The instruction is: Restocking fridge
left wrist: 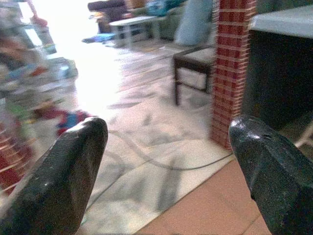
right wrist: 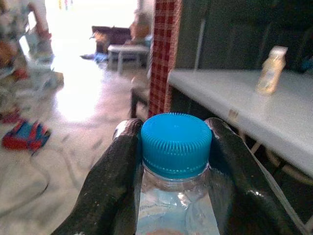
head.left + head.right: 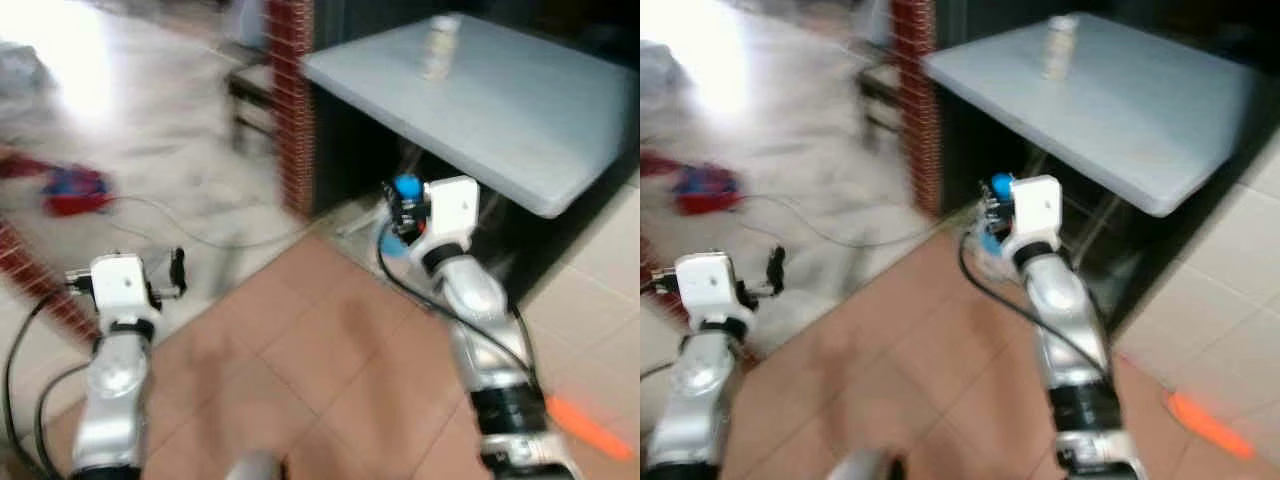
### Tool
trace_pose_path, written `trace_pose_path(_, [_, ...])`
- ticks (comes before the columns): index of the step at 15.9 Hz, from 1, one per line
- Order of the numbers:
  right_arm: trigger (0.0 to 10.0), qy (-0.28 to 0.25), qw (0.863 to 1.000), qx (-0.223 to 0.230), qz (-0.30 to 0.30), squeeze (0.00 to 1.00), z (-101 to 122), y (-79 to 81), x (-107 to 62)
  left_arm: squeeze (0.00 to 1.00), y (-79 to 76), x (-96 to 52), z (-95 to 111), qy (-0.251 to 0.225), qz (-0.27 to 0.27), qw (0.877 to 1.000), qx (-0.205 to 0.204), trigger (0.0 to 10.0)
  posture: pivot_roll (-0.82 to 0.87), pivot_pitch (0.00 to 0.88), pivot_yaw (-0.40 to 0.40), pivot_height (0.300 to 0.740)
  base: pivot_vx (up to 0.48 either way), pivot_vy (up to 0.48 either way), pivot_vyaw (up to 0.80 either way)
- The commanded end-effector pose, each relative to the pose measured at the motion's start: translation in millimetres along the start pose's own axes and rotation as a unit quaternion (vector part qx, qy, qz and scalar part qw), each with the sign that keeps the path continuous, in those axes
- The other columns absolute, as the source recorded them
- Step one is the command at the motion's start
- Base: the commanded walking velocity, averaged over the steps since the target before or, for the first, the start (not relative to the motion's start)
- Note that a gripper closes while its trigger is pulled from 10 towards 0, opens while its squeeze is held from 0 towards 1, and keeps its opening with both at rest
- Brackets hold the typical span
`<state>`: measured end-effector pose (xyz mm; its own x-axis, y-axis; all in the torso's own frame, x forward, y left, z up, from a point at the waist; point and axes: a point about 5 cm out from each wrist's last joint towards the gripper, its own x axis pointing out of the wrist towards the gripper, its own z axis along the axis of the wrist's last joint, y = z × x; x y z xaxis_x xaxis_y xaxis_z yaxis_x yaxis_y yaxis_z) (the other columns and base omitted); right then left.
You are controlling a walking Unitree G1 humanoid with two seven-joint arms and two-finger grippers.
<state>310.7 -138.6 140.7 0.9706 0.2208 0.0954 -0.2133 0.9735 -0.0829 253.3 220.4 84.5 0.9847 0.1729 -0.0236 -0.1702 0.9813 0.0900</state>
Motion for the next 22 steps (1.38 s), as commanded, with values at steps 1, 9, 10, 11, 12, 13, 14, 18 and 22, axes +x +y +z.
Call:
trace_pose_path(1, [10.0,-0.020,1.000,-0.007,0.001,0.00,8,0.4,-1.9,0.00,1.0,-0.8,-2,0.005,0.003,1.000,0.009,10.0,0.06,0.000,-0.001,0.740,0.000,0.000,0.80])
trace_pose_path(9, [10.0,-0.014,1.000,-0.008,-0.014,0.00,5,0.2,0.9,0.00,-4.0,-1.4,0,-0.001,-0.005,1.000,0.003,10.0,0.07,0.008,-0.010,0.740,0.000,0.000,0.80])
trace_pose_path(10, [10.0,-0.014,1.000,-0.007,-0.023,0.00,3,-1.8,-2.3,0.00,-6.5,-7.0,-2,0.000,-0.018,1.000,0.001,10.0,0.07,0.011,-0.011,0.740,0.000,0.000,0.80])
trace_pose_path(11, [10.0,-0.016,0.999,-0.007,-0.027,0.00,2,-3.2,-4.3,0.00,-8.6,-9.9,-3,0.000,-0.023,1.000,0.000,10.0,0.07,0.013,-0.012,0.740,0.000,0.000,0.80])
trace_pose_path(12, [10.0,-0.010,1.000,-0.010,-0.027,0.00,-1,-3.6,-7.3,0.00,-12.8,-14.4,-4,0.002,-0.026,1.000,-0.003,10.0,0.07,0.015,-0.012,0.740,0.000,0.000,0.80])
trace_pose_path(13, [10.0,-0.007,1.000,-0.010,-0.026,0.00,-2,-3.6,-8.0,0.00,-14.7,-16.1,-5,0.002,-0.026,1.000,-0.004,10.0,0.07,0.017,-0.011,0.740,0.000,0.000,0.80])
trace_pose_path(14, [10.0,-0.007,1.000,-0.011,-0.026,0.00,-2,-3.6,-7.5,0.00,-16.2,-17.1,-5,0.002,-0.028,1.000,-0.004,10.0,0.07,0.017,-0.011,0.740,0.000,0.000,0.80])
trace_pose_path(18, [10.0,-0.005,0.999,-0.014,-0.030,0.00,-3,-6.8,-4.9,0.00,-18.5,-19.7,1,-0.010,-0.059,0.998,-0.011,10.0,0.07,0.021,-0.012,0.740,0.000,0.000,0.80])
trace_pose_path(22, [10.0,0.000,0.999,-0.014,-0.031,0.00,-6,-6.9,-4.1,0.00,-16.0,-26.9,3,-0.027,-0.061,0.997,0.033,10.0,0.08,0.023,-0.013,0.740,0.000,0.000,0.80])
